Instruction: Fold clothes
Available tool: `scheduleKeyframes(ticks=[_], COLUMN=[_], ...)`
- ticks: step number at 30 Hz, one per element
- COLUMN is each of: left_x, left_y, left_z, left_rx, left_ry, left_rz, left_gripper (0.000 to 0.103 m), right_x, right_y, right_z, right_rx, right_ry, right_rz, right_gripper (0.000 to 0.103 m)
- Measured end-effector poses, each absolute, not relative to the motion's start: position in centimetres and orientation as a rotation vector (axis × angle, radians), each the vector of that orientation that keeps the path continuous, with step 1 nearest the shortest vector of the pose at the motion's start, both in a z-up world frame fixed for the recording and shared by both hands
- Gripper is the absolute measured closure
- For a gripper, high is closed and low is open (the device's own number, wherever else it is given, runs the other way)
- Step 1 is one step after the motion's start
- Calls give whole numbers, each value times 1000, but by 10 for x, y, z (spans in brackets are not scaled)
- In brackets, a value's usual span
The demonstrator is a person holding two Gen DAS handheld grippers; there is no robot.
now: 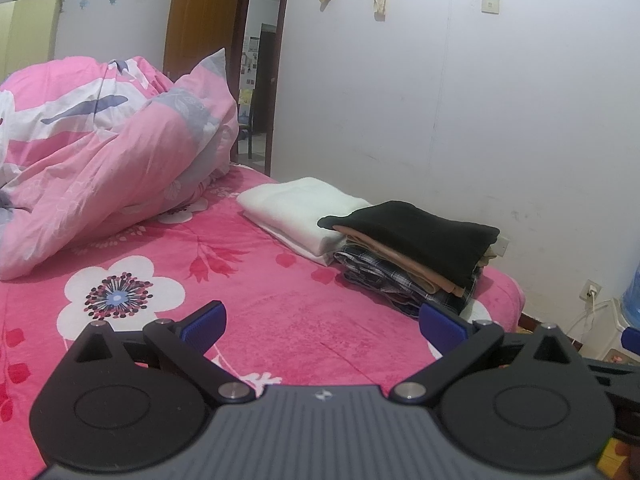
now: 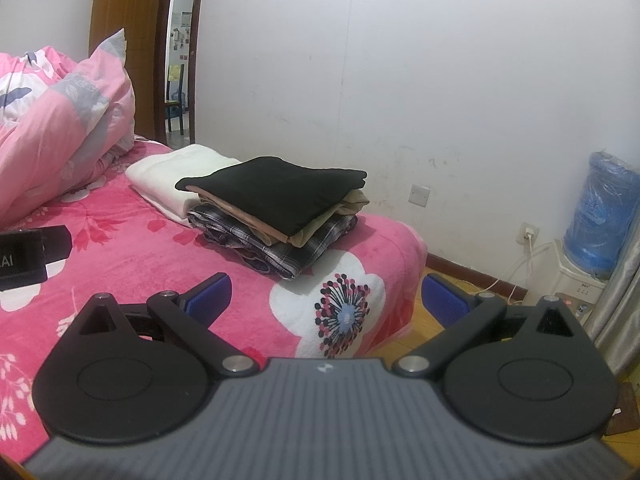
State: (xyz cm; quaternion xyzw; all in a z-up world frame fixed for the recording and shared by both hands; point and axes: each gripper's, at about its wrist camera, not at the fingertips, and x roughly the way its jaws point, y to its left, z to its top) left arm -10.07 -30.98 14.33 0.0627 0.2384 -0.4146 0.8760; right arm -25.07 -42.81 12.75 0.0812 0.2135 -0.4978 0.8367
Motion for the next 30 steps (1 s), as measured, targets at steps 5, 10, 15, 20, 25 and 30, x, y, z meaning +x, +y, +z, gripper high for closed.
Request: scheduleKeyframes(ticks=[5, 10, 15, 20, 25, 30], left_x=[-101, -101, -101, -101, -101, -100], left_y=[-312, -313, -313, -313, -313, -312], left_z=[144, 144, 145, 145, 145, 145], left_rx=[132, 132, 130, 131, 129, 127], left_ry=[497, 495, 495, 496, 494, 495], left_rz=[-866, -866, -865, -863, -863, -862], left_gripper=[0, 0, 0, 0, 0, 0], right_x=[-250, -250, -250, -250, -249, -249], right_y=[-428, -429, -429, -429, -428, -428], right_z=[128, 128, 129, 129, 130, 130], right_rx=[168, 169, 168, 167, 166, 165], right_ry=[452, 452, 451, 452, 452, 453], right_rz=[-1053, -1056, -1054, -1055, -1054, -1054], right_gripper=[1, 1, 1, 1, 1, 1])
